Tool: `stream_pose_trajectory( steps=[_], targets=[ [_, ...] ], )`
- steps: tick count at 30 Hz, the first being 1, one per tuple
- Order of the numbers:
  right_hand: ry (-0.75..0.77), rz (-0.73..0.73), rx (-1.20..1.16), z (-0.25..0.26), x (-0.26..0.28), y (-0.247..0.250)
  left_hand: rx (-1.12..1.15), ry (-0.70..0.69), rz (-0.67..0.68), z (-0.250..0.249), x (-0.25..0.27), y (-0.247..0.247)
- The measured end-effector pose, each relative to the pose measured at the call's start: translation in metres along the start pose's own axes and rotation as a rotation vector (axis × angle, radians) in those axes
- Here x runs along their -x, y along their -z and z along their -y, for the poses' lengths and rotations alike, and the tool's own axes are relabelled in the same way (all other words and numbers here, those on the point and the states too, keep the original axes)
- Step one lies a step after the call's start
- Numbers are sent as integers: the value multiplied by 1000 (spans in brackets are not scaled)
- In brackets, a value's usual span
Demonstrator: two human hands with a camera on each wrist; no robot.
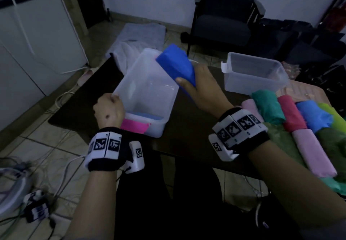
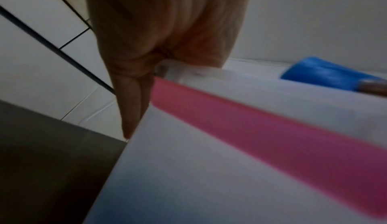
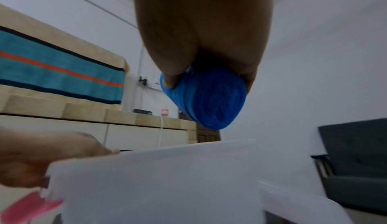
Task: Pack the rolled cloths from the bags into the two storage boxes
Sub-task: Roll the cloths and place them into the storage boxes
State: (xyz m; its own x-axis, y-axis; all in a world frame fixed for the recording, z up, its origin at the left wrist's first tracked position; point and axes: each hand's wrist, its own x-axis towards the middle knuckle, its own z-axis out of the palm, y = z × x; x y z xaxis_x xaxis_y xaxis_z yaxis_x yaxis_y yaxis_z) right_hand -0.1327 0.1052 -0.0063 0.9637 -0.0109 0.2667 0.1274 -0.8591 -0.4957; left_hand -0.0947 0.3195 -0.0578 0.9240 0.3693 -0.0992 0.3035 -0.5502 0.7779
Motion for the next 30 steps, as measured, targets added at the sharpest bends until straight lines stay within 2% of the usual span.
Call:
stream_pose_trajectory(
  steps=[3,5,8,13,19,21,30],
  targets=[
    [118,85,55,34,-17,-17,74,-45,-46,10,16,4],
    [149,158,210,49,-26,-32,126,-59,-73,18,25,5],
    [126,265,408,58,-36,-57,211,-98,-104,31,31,3],
    [37,375,532,55,-41,-80,271,-103,-129,41,38,-1],
    [-133,517,263,46,-38,-87,302,-188,-158,43,46,-3],
    [-143,553,213,45,-39,-86,309,-206,-170,45,46,-4],
    [-126,706,343,43,-49,-81,318,-238,-176,46,45,-6]
  ],
)
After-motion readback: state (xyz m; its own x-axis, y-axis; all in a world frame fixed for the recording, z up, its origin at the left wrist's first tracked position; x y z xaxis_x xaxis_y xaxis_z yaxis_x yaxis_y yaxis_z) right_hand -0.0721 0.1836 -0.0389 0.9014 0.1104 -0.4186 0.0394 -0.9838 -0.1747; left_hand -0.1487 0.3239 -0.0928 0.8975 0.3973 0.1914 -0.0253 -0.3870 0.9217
